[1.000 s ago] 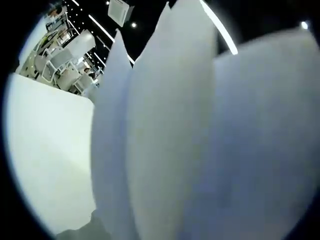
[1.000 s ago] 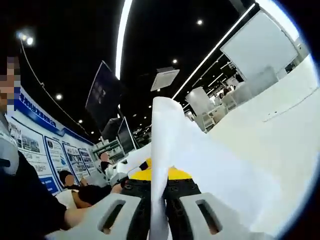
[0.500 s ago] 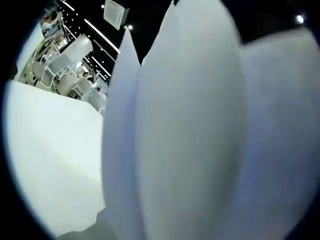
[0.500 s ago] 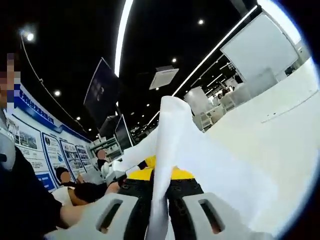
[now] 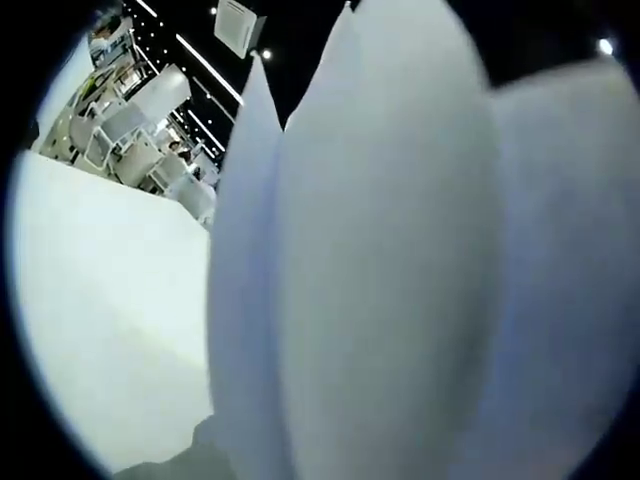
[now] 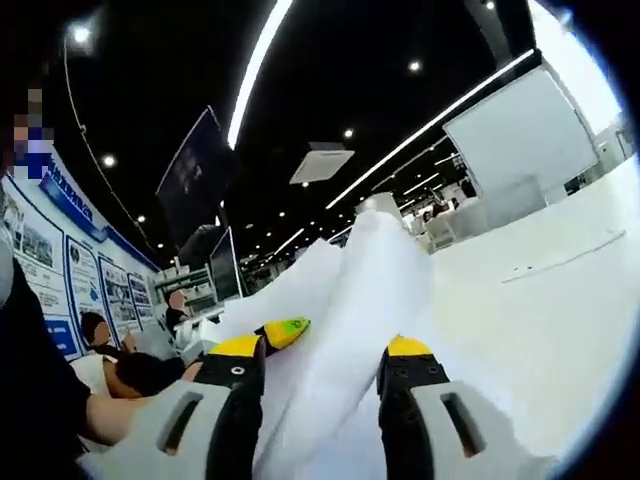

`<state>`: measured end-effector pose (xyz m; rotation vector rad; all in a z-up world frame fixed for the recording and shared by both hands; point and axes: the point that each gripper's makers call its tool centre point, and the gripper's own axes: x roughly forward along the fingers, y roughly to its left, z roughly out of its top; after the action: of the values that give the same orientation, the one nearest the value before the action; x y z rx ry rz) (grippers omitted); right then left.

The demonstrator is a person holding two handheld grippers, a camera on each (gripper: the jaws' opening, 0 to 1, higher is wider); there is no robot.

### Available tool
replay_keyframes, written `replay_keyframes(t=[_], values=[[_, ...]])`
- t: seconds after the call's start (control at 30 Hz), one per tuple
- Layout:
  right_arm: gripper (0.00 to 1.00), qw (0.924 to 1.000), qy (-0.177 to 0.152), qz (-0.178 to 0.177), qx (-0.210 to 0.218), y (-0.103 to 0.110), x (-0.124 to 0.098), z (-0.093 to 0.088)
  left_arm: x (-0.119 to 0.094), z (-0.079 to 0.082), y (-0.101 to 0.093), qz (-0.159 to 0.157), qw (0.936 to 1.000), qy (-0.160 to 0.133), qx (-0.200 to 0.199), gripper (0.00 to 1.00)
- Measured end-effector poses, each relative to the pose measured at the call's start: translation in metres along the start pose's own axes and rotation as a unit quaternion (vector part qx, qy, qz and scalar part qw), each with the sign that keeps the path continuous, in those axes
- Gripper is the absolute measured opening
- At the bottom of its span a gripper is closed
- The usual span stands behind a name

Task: Organize the stack of printing papers by aligning and flattening the scattered papers on the table

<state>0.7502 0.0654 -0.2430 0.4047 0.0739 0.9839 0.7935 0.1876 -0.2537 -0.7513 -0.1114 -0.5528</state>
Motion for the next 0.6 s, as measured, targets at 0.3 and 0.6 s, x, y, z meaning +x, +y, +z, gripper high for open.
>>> replay_keyframes(t=[0.3,0.6], values=[[0.49,0.9977,-0.050,-0.040,0.025,-0.027,-0.016,0.026,0.000,-0.001,-0.001,-0.003,1.0000,0.000,0.000,0.06],[0.50,0.9936,-0.078,-0.078,0.024,-0.043,-0.026,0.038,-0.001,-0.001,0.000,-0.003,1.0000,0.001,0.001,0.06]])
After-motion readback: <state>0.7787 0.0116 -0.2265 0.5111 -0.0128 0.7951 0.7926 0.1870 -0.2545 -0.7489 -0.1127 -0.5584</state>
